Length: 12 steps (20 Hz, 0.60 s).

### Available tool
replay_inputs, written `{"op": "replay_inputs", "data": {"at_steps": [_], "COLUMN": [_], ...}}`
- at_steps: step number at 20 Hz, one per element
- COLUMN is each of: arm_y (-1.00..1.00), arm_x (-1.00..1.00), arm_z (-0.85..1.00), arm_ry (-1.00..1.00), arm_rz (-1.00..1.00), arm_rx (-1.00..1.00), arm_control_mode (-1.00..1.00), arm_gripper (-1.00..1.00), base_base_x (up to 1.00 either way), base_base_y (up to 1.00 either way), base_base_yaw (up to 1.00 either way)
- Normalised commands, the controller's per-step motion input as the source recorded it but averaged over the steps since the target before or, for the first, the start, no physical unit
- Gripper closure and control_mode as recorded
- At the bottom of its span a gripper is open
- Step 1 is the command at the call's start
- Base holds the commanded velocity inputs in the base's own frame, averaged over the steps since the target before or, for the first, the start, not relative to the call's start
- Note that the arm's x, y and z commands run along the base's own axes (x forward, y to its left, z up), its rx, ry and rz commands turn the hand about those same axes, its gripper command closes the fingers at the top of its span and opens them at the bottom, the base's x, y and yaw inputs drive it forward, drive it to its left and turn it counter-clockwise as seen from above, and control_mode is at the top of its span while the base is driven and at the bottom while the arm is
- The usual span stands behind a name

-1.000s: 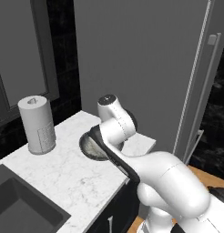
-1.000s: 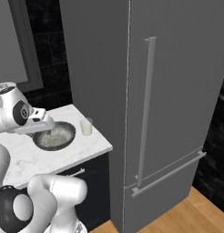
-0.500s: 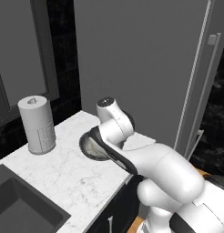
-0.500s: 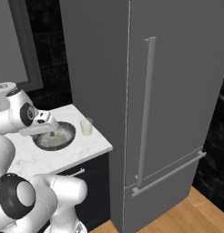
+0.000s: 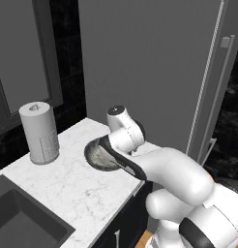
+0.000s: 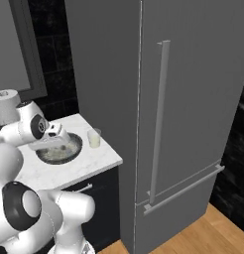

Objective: Grab a lemon wedge from the fridge and one ice cube from the ice bowl, and put them in the glass of lemonade.

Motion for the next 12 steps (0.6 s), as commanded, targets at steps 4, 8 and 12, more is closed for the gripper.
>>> {"op": "replay_inputs", "data": {"at_steps": [4, 8, 12], "arm_y": [-0.19, -0.01, 0.02], "arm_x": [0.36, 0.41, 0.43], "arm_z": [-0.29, -0.2, -0.17], "arm_ry": [0.0, 0.03, 0.04], "arm_rz": [0.02, 0.0, 0.0], "arm_rx": [0.0, 0.01, 0.0], "arm_control_mode": [-1.0, -1.0, -1.0], "arm_gripper": [-1.0, -1.0, -1.0], "base_base_x": [0.0, 0.0, 0.0], "base_base_y": [0.0, 0.0, 0.0], "base_base_yaw": [0.0, 0.0, 0.0]}}
